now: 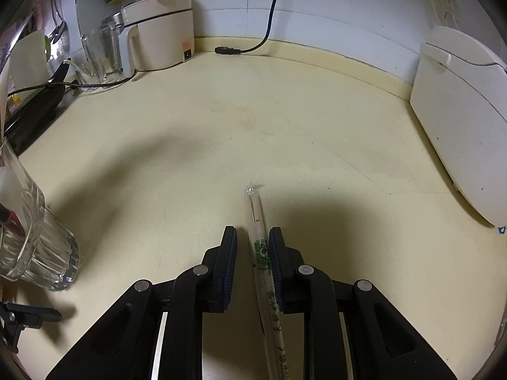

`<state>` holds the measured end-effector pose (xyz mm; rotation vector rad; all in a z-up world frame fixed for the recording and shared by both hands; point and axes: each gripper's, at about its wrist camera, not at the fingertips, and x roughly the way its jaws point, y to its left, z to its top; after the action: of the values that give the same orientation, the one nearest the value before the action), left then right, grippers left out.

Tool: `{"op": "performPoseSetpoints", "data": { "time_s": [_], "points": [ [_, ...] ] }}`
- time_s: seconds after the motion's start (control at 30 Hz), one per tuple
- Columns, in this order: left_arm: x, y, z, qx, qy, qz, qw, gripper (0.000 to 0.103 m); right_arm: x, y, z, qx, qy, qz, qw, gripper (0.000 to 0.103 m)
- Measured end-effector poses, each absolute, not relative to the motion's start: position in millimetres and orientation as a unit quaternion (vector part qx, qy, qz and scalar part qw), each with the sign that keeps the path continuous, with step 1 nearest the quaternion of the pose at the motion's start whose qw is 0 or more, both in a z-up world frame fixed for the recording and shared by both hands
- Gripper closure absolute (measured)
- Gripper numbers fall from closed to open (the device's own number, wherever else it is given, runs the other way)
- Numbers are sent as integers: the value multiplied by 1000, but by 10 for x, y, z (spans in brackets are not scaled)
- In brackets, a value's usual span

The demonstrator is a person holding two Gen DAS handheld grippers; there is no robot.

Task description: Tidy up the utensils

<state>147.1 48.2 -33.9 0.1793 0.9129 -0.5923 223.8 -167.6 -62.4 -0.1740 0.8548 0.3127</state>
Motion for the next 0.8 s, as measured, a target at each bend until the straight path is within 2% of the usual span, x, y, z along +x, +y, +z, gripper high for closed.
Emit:
{"op": "performPoseSetpoints", "data": {
  "time_s": [0.13, 0.23, 0.47, 0.8],
  "points": [
    [1474, 467, -338, 85, 434, -281, 852, 19, 2233, -1695, -620, -82, 415, 150, 894, 84],
    [1475, 466, -338, 85, 434, -281, 852, 19, 2207, -1688, -615, -86, 415, 146, 894, 91],
    [1474, 463, -340, 85, 434, -281, 852, 19, 2171, -1792, -600, -67, 412, 123, 900, 92],
    [1478, 463, -343, 85, 434, -281, 852, 19, 1807, -2420, -69, 74, 325, 154, 930, 92]
  ]
}}
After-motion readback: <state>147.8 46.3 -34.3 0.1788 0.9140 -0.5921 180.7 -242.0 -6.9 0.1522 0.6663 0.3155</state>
